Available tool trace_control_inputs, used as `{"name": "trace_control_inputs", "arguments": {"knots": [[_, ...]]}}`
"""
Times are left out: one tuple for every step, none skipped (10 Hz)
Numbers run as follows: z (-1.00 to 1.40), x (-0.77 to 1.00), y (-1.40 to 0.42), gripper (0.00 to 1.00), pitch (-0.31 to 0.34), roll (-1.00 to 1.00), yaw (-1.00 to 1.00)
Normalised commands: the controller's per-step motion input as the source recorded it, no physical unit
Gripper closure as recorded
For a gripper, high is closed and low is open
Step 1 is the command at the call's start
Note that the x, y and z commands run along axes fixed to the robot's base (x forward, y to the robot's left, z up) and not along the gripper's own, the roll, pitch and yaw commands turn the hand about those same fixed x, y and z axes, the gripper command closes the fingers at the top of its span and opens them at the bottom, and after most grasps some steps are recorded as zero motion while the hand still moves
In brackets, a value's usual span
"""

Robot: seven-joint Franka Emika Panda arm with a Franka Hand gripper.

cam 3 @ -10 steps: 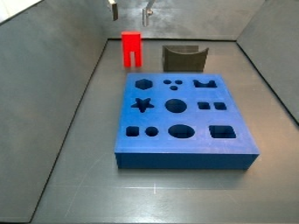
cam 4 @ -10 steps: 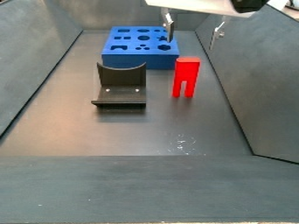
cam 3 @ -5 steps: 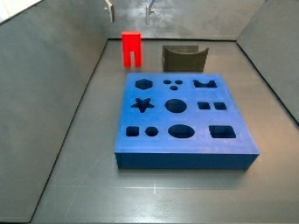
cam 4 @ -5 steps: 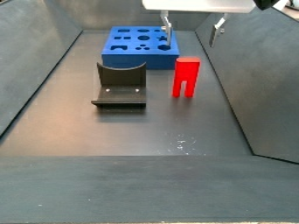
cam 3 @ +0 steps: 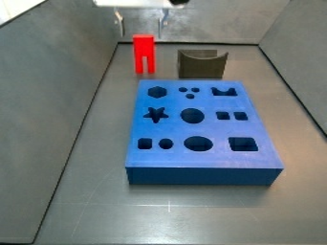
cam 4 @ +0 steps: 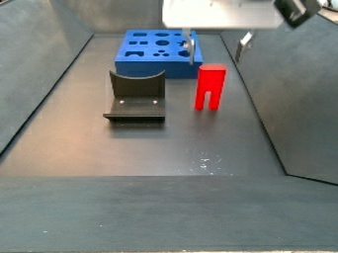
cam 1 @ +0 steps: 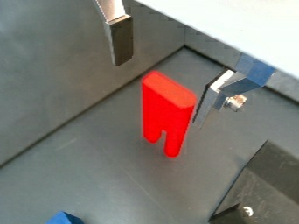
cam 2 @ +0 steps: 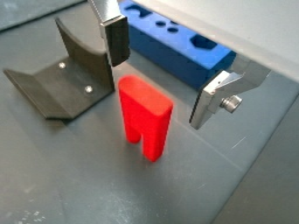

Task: Pick up the square-circle object. Move up. Rotate the square-circle object. Move to above the board. Insert the square-circle object.
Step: Rotate the square-circle object, then move to above the board.

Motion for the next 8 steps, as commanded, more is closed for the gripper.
{"name": "trace_control_inputs", "arguments": {"knots": [[-0.87, 0.05, 0.0, 0.0, -0.026, -0.04, 0.05], [-0.72, 0.05, 0.0, 0.0, -0.028, -0.04, 0.04], [-0.51, 0.04, -0.01, 0.0, -0.025, -0.04, 0.04], [-0.32, 0.05, -0.01, 0.0, -0.022, -0.05, 0.04], [-0.18, 0.05, -0.01, 0.0, -0.02, -0.05, 0.04], [0.0, 0.0, 0.0, 1.0, -0.017, -0.05, 0.04], [1.0, 0.17, -0.14, 1.0, -0.144, -0.1, -0.38], [1.0, 0.17, -0.14, 1.0, -0.137, -0.1, -0.37]]}}
